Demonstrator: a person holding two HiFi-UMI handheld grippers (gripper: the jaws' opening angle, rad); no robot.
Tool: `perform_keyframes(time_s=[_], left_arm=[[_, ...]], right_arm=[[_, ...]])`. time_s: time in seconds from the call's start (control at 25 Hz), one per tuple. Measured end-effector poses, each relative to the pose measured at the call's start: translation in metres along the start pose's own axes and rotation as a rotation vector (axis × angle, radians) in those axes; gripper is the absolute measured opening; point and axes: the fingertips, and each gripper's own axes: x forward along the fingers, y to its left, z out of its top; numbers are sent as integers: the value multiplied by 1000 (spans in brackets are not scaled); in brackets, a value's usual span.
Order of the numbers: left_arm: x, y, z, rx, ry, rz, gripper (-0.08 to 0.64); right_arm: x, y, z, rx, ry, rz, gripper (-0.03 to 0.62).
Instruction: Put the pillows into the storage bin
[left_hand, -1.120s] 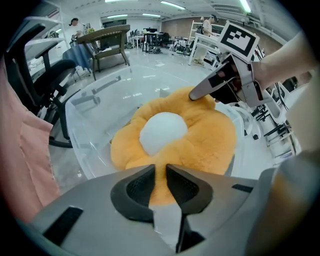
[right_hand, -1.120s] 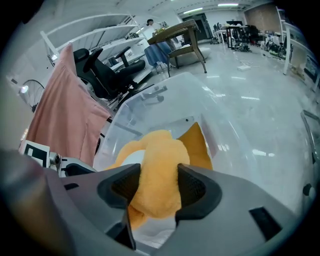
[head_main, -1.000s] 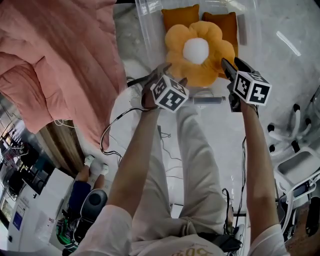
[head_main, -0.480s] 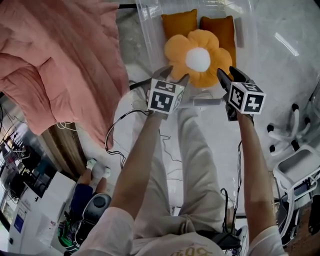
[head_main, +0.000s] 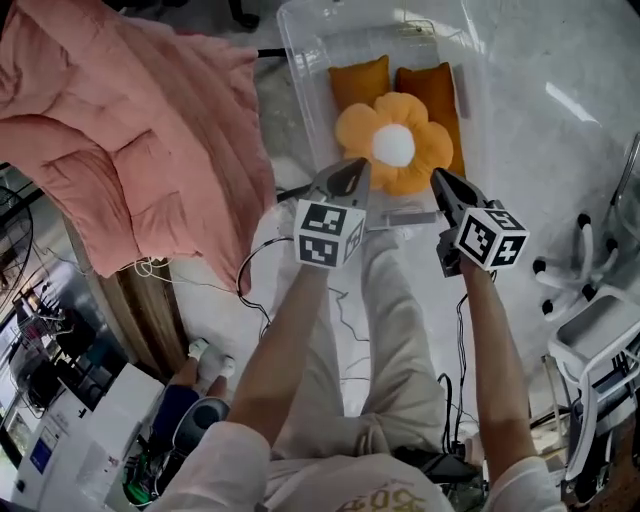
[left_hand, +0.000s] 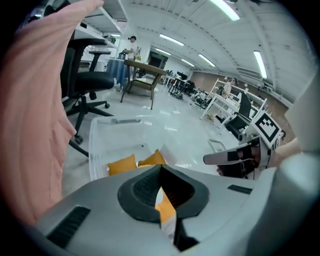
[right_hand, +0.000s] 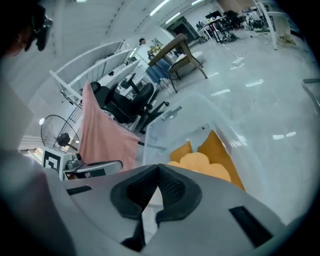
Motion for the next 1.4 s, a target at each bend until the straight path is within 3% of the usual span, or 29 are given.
perform_keyframes(time_s=[0.12,0.24,0.48,0.64,0.88,1.12,1.32,1.4], left_arm=[[-27,-24,16,20,-20,-71,14],[-56,-30,31,13,-49,-83,14],[-104,-46,52,-134,-95,-131,14],[-138,-63,85,-66,-106,-129,14],[-195,-71,155,45,-212,-75,14],[-248,-62,185,70,-260,-2,12],[-285,-95,214,62,-311,-90,12],[-301,-110,221,108,-321,-90,12]], right_arm=[[-24,29,16,-24,-44,70,14],[-39,60,32,-105,-63,80,14],[-78,98,60,-230,-134,50,14],[-110,125,81,-245,-180,50,12],[-145,170,113,-319,-229,21,13],[-180,224,134,-372,-296,-1,14],[-226,255,162,-488,-332,-36,13],[-249,266,171,-514,-354,-53,14]])
